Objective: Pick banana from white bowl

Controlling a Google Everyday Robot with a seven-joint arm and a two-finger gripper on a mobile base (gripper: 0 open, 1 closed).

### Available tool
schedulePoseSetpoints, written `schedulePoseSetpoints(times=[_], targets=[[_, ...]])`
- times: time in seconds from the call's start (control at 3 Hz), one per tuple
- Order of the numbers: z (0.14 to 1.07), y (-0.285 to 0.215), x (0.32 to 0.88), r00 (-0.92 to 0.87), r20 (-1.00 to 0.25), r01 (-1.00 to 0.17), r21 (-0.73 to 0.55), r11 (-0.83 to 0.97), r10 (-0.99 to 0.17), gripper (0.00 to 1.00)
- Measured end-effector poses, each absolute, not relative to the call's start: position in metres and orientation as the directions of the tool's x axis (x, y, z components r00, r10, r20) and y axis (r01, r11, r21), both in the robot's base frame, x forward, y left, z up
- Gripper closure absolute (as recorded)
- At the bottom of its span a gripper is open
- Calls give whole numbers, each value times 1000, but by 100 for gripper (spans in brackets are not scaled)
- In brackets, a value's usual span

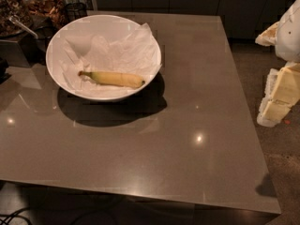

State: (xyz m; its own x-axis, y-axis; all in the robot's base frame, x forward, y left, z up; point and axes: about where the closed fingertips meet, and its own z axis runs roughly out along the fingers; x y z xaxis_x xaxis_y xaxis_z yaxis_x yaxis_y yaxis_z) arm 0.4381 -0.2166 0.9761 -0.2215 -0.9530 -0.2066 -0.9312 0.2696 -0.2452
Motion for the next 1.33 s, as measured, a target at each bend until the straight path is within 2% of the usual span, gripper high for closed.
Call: schedulePoseSetpoints(times=[0.33, 1.0, 1.33], targets=[[979, -214, 438, -216, -210, -931, -248, 266, -953, 0], [1002, -169, 441, -132, -151, -943, -287, 171, -980, 0], [1002, -169, 441, -132, -151, -943, -287, 171, -980, 0]])
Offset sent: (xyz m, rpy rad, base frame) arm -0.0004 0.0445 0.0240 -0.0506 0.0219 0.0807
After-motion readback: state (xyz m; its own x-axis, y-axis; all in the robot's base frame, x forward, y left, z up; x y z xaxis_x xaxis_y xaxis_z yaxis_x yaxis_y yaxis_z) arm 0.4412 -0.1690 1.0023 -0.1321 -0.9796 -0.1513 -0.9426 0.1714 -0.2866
